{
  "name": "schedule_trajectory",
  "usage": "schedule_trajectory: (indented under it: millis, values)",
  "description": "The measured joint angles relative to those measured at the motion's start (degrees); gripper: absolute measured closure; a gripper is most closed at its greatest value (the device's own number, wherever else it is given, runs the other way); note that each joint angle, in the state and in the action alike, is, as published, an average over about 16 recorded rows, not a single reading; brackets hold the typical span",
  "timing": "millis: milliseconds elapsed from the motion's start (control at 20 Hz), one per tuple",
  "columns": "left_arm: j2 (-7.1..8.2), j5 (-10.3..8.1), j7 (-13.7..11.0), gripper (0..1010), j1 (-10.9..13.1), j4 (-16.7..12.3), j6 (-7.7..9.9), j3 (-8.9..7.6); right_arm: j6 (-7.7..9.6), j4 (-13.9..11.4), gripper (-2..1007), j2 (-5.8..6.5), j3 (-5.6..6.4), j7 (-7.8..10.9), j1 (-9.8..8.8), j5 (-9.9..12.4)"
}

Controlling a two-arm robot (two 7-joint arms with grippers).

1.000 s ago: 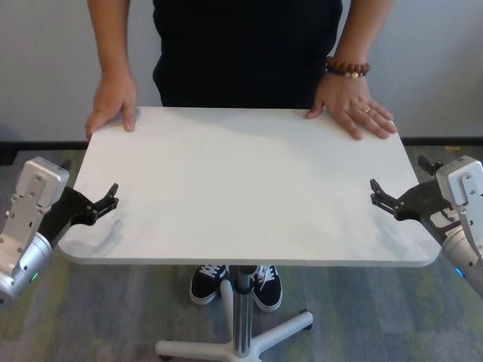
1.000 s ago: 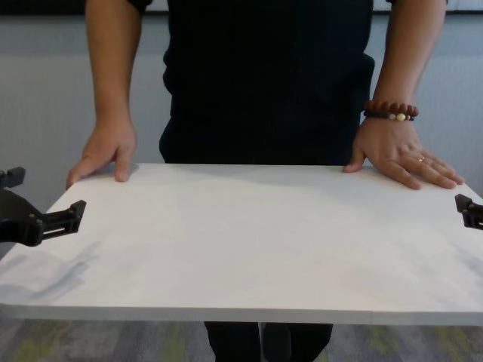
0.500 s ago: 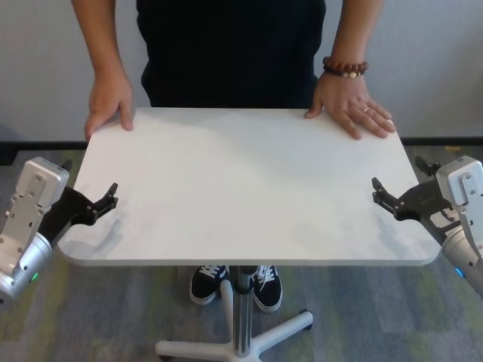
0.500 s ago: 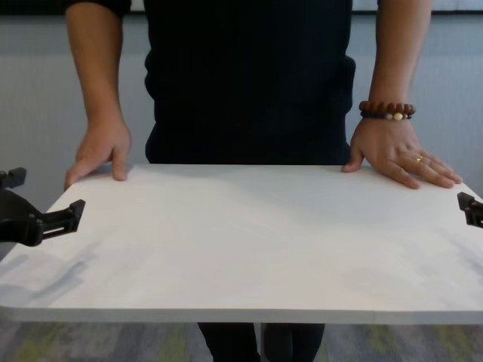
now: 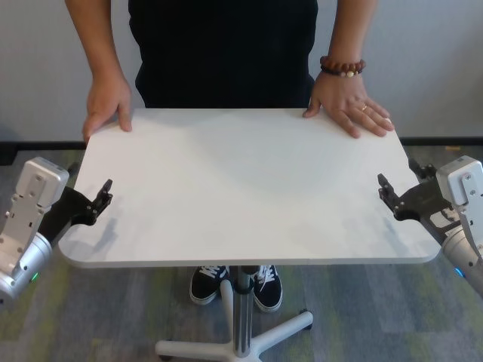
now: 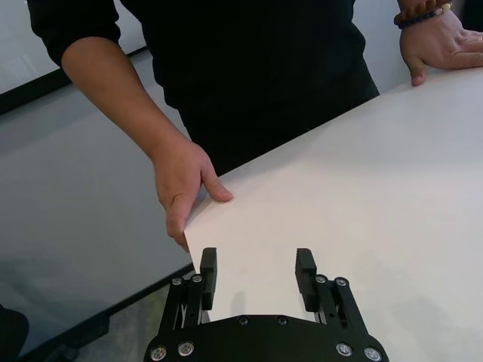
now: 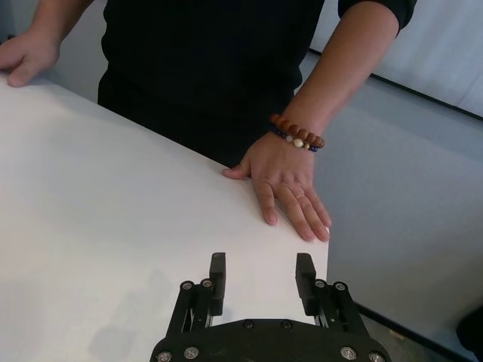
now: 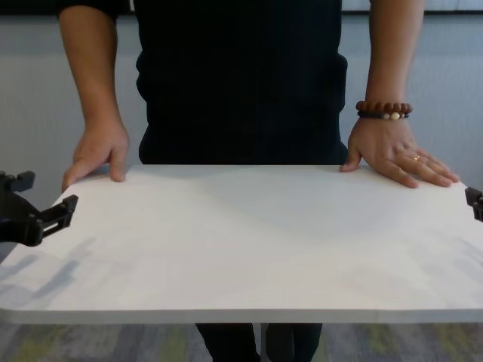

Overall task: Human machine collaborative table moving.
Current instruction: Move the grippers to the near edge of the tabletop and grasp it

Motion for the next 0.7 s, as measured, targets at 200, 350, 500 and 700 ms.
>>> schedule_trajectory:
  millis: [200, 350, 500, 700]
  values:
    - [0.0, 0.0, 0.0, 434, 0.0, 0.0, 0.0, 0.0, 0.0, 0.0, 533, 0.0, 0.0, 0.0, 0.0, 0.0]
    - [0.0, 0.0, 0.0, 538, 0.0, 0.0, 0.0, 0.0, 0.0, 0.0, 637, 0.0, 0.0, 0.0, 0.0, 0.0]
    - [0.0, 0.0, 0.0, 635, 0.0, 0.0, 0.0, 0.0, 0.0, 0.0, 729, 0.0, 0.0, 0.0, 0.0, 0.0]
    - [0.0, 0.0, 0.0, 756, 0.0, 0.0, 0.0, 0.0, 0.0, 0.0, 840, 0.0, 0.0, 0.0, 0.0, 0.0]
